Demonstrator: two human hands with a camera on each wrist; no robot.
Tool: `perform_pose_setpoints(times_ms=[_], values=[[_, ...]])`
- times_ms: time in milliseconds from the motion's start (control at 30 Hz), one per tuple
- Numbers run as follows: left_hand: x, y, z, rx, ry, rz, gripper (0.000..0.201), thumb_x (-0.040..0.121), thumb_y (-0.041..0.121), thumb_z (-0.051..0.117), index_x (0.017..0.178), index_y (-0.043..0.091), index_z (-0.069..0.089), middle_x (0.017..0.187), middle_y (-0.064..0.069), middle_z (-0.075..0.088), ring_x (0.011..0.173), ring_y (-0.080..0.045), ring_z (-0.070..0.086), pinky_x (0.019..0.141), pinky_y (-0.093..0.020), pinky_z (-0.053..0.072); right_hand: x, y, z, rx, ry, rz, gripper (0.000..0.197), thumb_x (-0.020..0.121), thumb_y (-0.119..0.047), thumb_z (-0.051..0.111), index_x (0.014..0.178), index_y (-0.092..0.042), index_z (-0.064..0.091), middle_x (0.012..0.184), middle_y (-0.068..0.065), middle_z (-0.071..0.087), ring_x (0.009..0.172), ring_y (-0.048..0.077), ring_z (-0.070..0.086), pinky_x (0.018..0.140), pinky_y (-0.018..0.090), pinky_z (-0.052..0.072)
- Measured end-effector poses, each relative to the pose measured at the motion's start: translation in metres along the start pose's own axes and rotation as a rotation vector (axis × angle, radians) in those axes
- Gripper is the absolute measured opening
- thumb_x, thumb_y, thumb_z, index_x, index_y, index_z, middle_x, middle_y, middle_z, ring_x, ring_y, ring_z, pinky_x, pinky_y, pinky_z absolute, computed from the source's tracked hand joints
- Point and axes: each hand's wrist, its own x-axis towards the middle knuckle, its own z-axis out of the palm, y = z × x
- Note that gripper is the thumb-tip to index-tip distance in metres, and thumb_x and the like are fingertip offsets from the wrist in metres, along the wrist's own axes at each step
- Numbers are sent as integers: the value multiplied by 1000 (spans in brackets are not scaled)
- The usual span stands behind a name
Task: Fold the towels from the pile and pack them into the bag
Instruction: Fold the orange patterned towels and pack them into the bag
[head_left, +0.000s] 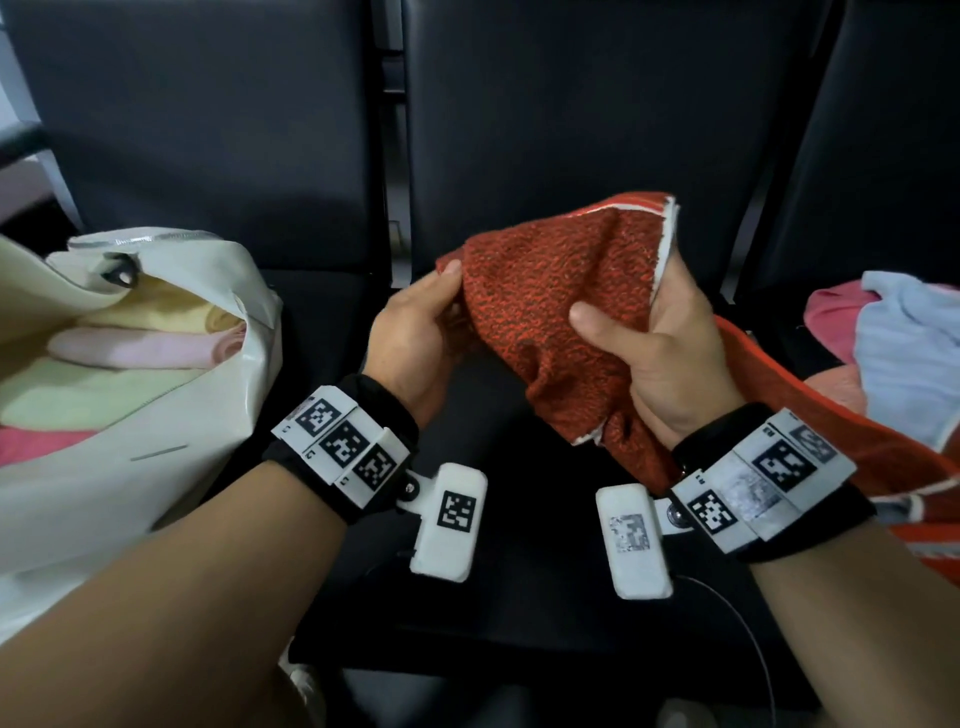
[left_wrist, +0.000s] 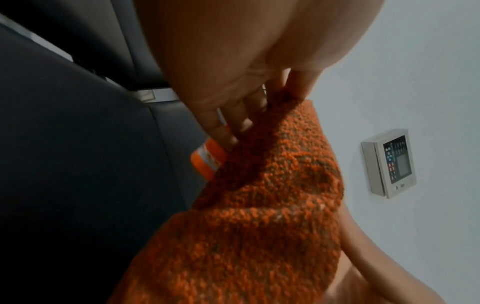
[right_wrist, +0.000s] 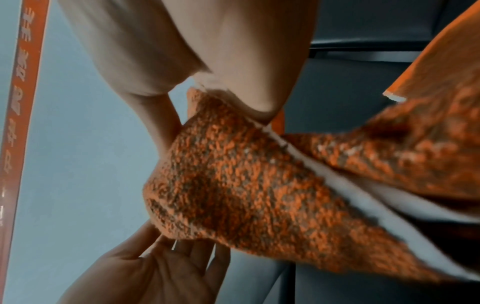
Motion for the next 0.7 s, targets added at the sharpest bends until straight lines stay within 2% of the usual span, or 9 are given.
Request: perform_pose_setpoints(times_ms=[100, 233, 333, 433, 500, 600, 700], values=[[1, 2, -3, -37, 1, 119, 27, 108, 18, 42, 110, 14, 68, 98, -4, 73, 85, -15, 70, 77, -30, 58, -2, 0, 0, -79, -8, 74, 38, 75, -3, 79, 111, -7, 67, 110, 16, 74, 105, 34, 71, 96, 50, 55], [-2, 7, -7, 16, -26, 205, 16, 104, 9, 51, 103, 12, 66, 85, -3, 71, 71, -16, 69, 59, -33, 58, -2, 4, -1, -160, 33, 108, 13, 86, -3, 75, 97, -10, 74, 98, 11, 77, 94, 28, 74, 85, 42, 57], [-3, 6, -7, 39, -61, 213, 11, 99, 3, 55, 102, 7, 65, 87, -5, 71, 74, -16, 69, 60, -32, 57, 0, 6, -2, -202, 63, 111, 9, 94, -13, 68, 99, -19, 73, 101, 6, 77, 99, 23, 73, 90, 43, 56], [-2, 3, -6, 27, -74, 231, 13, 89, 6, 62, 102, 5, 67, 88, -5, 71, 75, -14, 67, 65, -27, 56, 1, 7, -1, -298, 111, 79, 19, 94, -29, 62, 111, -23, 67, 110, 0, 75, 107, 17, 70, 101, 48, 52], [-1, 3, -7, 34, -81, 247, 14, 90, 9, 64, 103, 6, 68, 90, -5, 73, 77, -15, 69, 68, -29, 57, 2, 6, 0, -313, 137, 59, 21, 93, -30, 61, 112, -22, 66, 110, 0, 74, 107, 16, 70, 101, 49, 52], [-2, 7, -11, 22, -89, 265, 13, 93, 12, 65, 103, 4, 67, 86, -3, 75, 73, -14, 70, 62, -29, 58, 2, -1, 2, -291, 159, 16, 19, 94, -29, 63, 109, -18, 68, 107, 4, 75, 104, 20, 71, 98, 49, 54], [-1, 13, -12, 14, -133, 254, 18, 95, 13, 58, 107, 1, 65, 81, -4, 75, 68, -16, 71, 59, -33, 60, 3, -6, 2, -220, 154, -2, 10, 96, -24, 64, 104, -20, 70, 107, 6, 75, 105, 23, 71, 98, 49, 55]])
